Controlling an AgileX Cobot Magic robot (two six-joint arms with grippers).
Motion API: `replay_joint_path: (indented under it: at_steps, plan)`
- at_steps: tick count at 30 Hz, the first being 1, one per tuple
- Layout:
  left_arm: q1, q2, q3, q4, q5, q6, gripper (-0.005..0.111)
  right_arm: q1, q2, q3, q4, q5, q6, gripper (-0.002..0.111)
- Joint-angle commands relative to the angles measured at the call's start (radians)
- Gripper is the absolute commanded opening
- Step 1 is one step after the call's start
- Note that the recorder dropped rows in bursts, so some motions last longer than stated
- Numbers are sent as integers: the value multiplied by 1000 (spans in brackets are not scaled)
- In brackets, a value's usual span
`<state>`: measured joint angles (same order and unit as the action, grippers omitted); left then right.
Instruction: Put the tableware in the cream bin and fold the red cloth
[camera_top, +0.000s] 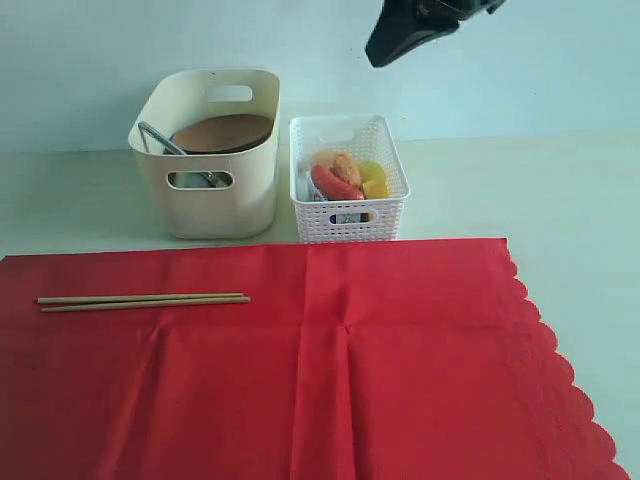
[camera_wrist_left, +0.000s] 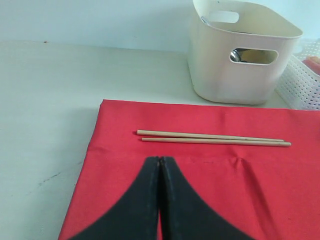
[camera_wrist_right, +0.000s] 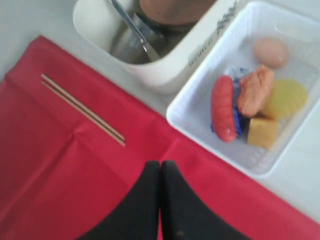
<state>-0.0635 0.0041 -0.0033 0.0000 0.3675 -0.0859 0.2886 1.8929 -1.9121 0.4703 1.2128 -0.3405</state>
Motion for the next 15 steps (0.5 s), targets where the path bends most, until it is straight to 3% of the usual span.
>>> replay_joint_path:
  at_steps: [1,15]
  plan:
    - [-6,-4,3,-12,-10,2,0,-6,-204,250,-65,-110,-6,0]
    - [-6,-4,3,-12,-10,2,0,-6,-853,854,-112,-279,-76,0]
